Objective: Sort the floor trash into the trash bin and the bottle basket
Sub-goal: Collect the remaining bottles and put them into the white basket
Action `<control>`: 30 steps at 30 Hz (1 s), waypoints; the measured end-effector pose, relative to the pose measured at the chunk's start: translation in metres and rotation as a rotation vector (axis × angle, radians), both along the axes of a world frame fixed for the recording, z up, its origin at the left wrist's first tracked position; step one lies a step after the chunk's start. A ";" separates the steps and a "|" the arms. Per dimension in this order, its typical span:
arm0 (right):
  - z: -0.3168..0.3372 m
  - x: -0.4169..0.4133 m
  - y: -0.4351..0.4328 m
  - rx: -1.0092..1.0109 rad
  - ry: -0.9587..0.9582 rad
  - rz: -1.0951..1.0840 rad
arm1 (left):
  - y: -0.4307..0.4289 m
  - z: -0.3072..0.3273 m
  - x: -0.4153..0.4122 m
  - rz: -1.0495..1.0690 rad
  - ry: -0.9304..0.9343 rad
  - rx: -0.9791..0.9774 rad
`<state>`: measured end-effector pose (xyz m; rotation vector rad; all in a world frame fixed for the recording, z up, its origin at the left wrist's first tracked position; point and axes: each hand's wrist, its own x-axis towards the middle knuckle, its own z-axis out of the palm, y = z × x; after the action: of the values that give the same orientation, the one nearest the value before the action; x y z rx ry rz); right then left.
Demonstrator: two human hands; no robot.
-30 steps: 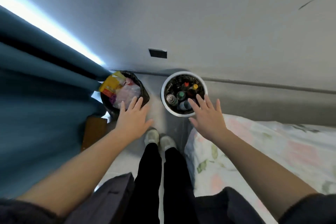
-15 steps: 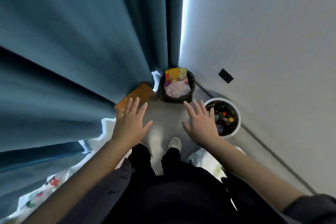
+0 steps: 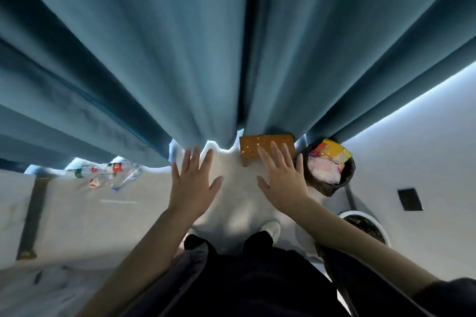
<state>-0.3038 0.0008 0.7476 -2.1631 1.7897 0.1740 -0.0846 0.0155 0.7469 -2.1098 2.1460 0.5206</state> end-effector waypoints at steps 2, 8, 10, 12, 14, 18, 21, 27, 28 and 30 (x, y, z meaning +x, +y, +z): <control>0.004 0.043 -0.003 -0.022 0.022 0.048 | 0.005 0.001 0.039 0.037 -0.010 -0.019; 0.013 0.179 -0.002 -0.013 -0.014 0.116 | 0.032 0.010 0.170 0.199 -0.028 -0.077; 0.017 0.221 -0.001 -0.019 -0.011 0.174 | 0.043 0.014 0.209 0.279 0.015 -0.082; 0.020 0.259 -0.001 -0.026 -0.003 0.233 | 0.055 0.015 0.241 0.351 0.035 -0.092; 0.022 0.290 0.000 -0.031 0.016 0.295 | 0.066 0.015 0.265 0.413 0.036 -0.108; 0.021 0.338 -0.001 -0.031 0.044 0.422 | 0.090 0.012 0.299 0.558 0.082 -0.125; 0.016 0.370 -0.002 -0.007 0.057 0.496 | 0.108 0.008 0.321 0.636 0.064 -0.100; -0.001 0.437 -0.010 0.053 0.045 0.635 | 0.128 -0.001 0.369 0.767 0.065 -0.022; -0.005 0.449 -0.013 0.066 0.048 0.659 | 0.128 -0.003 0.378 0.786 0.062 -0.007; -0.014 0.473 -0.022 0.096 0.059 0.705 | 0.125 -0.009 0.397 0.817 0.050 0.029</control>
<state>0.1689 -0.0214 0.7339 -2.6379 0.9431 0.4739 0.3127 0.1406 0.7382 -2.9144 1.1836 0.6433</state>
